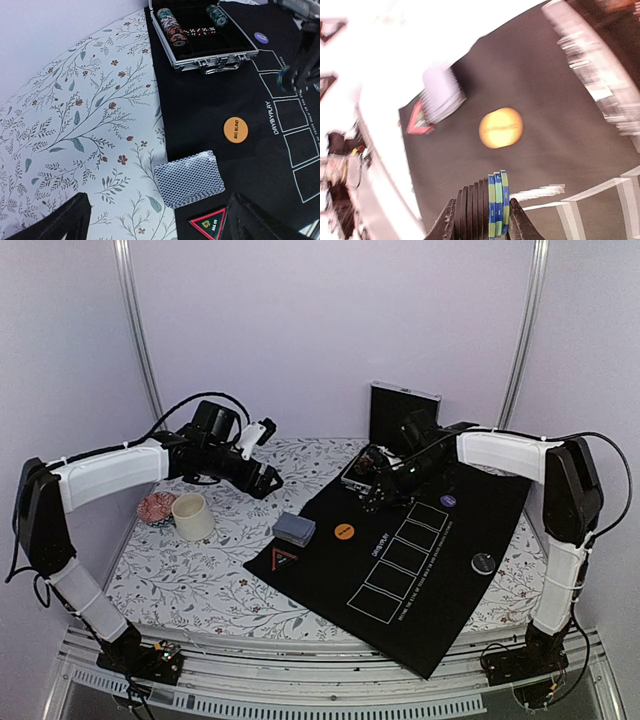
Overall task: Distribute texas hold em gaming equipment
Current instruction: Pass from the right arm to the left
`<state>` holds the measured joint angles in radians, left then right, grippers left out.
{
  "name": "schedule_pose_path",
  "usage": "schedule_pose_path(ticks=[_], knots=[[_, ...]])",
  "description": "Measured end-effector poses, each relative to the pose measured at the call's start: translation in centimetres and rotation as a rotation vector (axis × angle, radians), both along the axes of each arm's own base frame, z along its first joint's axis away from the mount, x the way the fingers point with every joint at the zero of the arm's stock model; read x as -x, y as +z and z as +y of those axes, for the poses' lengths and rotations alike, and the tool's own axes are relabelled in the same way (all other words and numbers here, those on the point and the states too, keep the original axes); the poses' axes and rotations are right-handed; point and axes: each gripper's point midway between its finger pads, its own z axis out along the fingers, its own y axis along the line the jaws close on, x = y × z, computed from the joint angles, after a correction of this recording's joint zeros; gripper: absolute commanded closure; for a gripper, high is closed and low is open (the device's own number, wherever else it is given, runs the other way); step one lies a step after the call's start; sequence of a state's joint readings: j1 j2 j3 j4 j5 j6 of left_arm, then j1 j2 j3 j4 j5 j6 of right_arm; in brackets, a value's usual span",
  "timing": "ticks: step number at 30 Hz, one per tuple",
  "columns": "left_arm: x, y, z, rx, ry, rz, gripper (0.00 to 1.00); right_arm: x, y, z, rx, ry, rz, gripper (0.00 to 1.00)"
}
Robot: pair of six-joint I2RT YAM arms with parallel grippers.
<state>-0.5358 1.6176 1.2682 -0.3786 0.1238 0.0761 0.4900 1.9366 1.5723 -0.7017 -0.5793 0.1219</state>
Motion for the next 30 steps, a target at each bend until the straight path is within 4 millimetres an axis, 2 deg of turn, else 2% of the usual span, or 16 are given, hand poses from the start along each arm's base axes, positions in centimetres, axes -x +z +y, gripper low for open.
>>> schedule_pose_path(ticks=[4,8,17,23,30], knots=[[0.5,0.1,-0.5,-0.003,-0.022,-0.011,0.02,4.1,-0.8,4.8,-0.06,0.093,0.068,0.98],[1.0,0.1,-1.3,-0.014,-0.054,-0.021,0.02,6.4,-1.8,6.9,-0.111,0.129,0.136,0.98],[2.4,-0.2,-2.6,-0.041,-0.119,-0.041,0.02,8.6,-6.7,8.6,-0.101,0.143,0.272,0.98],[4.1,-0.2,-3.8,-0.061,-0.193,-0.068,0.02,9.2,-8.5,9.2,-0.112,0.163,0.316,0.98],[7.2,-1.4,-5.8,-0.09,-0.328,-0.074,0.03,9.0,-10.3,9.1,-0.134,0.167,0.369,0.98]])
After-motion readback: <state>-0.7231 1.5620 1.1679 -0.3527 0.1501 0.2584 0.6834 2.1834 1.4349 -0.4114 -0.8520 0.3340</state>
